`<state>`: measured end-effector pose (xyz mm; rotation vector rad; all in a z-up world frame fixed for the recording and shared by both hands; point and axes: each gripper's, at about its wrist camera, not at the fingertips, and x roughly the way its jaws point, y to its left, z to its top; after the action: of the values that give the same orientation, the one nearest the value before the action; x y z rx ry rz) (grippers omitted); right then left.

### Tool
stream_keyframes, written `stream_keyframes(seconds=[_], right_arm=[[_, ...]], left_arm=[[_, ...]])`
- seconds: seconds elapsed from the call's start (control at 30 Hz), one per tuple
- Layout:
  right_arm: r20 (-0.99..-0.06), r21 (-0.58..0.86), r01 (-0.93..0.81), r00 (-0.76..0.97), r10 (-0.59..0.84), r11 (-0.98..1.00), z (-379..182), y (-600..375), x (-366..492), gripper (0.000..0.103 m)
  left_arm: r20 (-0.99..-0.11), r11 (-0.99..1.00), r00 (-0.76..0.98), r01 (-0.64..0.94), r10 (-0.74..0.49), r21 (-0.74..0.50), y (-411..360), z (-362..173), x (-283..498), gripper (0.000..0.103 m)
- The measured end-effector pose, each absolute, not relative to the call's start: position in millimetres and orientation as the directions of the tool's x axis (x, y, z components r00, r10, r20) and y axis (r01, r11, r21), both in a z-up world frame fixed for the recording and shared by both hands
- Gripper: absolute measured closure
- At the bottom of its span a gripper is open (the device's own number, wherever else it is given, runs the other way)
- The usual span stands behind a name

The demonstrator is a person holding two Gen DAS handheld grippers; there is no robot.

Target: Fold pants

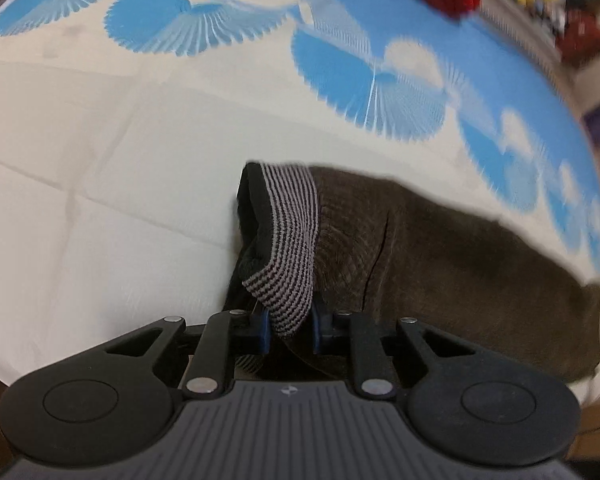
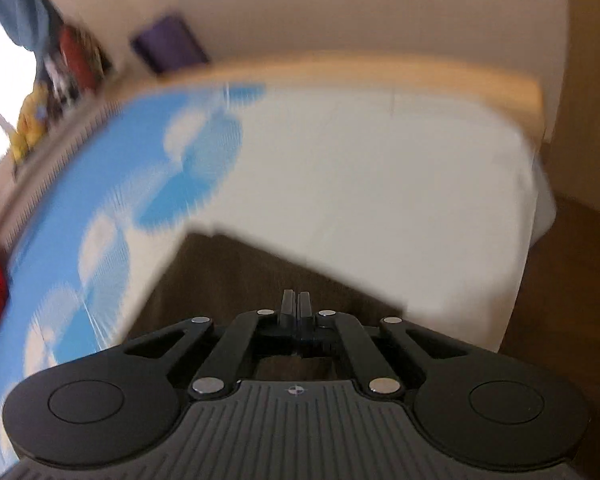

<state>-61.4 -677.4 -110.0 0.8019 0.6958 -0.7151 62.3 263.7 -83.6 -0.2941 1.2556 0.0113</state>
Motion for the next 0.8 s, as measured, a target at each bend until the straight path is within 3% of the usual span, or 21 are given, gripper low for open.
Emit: stream_keyframes(seconds=[0.1,0.17,0.2,0.27,0.3,0.47,0.5,0.53,0.57,0.6,0.67,0.8], right_arm=[[-0.839,0.394,0.777,0.522,-0.153,0.491,-138.0,-683.7,-54.9,0.103],[-0.836,0.441,0.769,0.539,-0.1,0.463,-147.5,-685.4,-51.4,0.097],[-0.845,0.423,0.775,0.525,-0.106,0.469,-150.0,-685.7,-48.4,0.091],[-0.855,0.392,0.798,0.5,-0.138,0.458,-149.2,-684.8,-45.7,0.055],[-0.855,0.395,0.809,0.496,-0.147,0.435,-151.8,-685.0,-46.7,0.052],[-0.85,0.421,0.84,0.497,-0.175,0.341,-171.0,-701.6,-44.4,0.054],[-0.851,0.412,0.844,0.491,-0.185,0.343,-174.2,-703.8,-42.1,0.055],[-0.847,0.412,0.843,0.494,-0.194,0.346,-176.4,-704.0,-36.9,0.07],[-0.841,0.414,0.838,0.502,-0.202,0.357,-177.3,-704.9,-33.8,0.084],[-0.835,0.407,0.83,0.507,-0.213,0.38,-174.9,-703.7,-30.0,0.085],[-0.82,0.396,0.818,0.52,-0.241,0.418,-164.8,-699.3,-23.3,0.091],[-0.689,0.461,0.766,0.627,-0.365,0.448,-110.6,-684.8,-32.7,0.092]], left_arm=[[-0.965,0.983,0.231,-0.109,-0.122,-0.15,253.1,-96.8,65.2,0.071],[-0.962,0.982,0.253,-0.125,-0.103,-0.139,258.7,-95.0,66.3,0.063],[-0.954,0.974,0.277,-0.156,-0.114,-0.162,265.2,-91.2,66.3,0.054],[-0.941,0.956,0.315,-0.216,-0.122,-0.197,276.9,-87.5,67.1,0.038],[-0.937,0.951,0.332,-0.237,-0.113,-0.199,279.7,-86.7,68.2,0.036],[-0.945,0.943,0.318,-0.287,-0.075,-0.172,283.0,-97.9,79.2,0.035],[-0.945,0.944,0.319,-0.284,-0.07,-0.166,283.2,-99.4,80.7,0.036],[-0.945,0.948,0.321,-0.275,-0.065,-0.159,281.9,-100.2,82.3,0.039],[-0.943,0.953,0.326,-0.26,-0.066,-0.156,279.2,-101.4,83.8,0.055],[-0.942,0.957,0.326,-0.243,-0.074,-0.159,277.6,-103.3,83.1,0.073],[-0.941,0.969,0.336,-0.21,-0.053,-0.129,274.0,-100.2,82.1,0.085],[-0.905,0.958,0.415,-0.212,-0.089,-0.192,282.1,-79.4,72.9,0.091]])
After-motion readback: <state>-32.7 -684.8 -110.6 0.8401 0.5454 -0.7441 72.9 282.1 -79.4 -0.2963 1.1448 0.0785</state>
